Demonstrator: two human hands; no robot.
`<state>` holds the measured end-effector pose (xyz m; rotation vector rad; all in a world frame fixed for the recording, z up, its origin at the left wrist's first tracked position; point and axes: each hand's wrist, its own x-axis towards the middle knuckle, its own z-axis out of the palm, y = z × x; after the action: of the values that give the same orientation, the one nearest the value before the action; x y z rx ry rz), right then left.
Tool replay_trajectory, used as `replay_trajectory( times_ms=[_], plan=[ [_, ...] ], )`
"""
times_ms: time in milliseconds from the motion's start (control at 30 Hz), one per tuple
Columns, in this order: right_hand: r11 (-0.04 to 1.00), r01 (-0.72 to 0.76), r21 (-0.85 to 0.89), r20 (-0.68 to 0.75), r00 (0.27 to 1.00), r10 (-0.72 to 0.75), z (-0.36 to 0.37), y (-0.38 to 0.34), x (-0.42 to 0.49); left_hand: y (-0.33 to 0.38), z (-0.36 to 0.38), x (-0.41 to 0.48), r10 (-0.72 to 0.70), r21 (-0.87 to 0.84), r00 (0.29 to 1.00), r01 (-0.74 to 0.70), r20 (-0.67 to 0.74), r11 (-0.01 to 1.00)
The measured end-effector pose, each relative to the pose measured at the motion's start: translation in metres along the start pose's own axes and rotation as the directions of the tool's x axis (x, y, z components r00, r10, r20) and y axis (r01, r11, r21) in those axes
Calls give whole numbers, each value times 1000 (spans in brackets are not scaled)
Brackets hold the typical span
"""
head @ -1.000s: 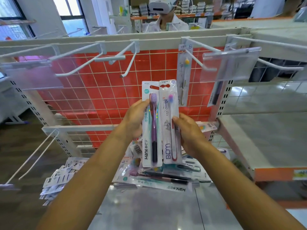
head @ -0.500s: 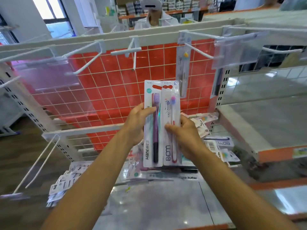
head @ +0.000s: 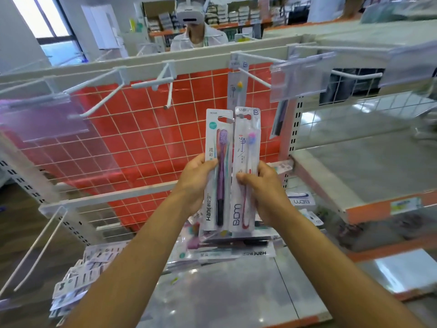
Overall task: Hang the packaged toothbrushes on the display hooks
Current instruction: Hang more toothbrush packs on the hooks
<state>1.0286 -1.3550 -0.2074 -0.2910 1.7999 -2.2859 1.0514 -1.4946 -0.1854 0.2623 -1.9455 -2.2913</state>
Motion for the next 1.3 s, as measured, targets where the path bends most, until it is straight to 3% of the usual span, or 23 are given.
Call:
replay_trajectory(
  times_ms=[167,433,600,800,1300],
  plan=[
    [1000,-4,-15,45,999,4,-25,-10,7,-3,30,7,-20,-30,999,19,-33,999],
    [996,-15,-83,-39,999,11,-84,-30,22,-1,84,26,-14,-67,996,9,-87,998],
    [996,-11,-88,-93,996,3,-127,-40,29,-4,123,33,47,34,996,-45,-70,998],
    [998,39,-48,-34,999,-41,-161,-44,40,-3,161,31,204,180,979,-202,9,963],
    [978,71,-195,28,997,-67,-190,-41,64,2,204,15,365,162,926,-376,93,912]
  ],
)
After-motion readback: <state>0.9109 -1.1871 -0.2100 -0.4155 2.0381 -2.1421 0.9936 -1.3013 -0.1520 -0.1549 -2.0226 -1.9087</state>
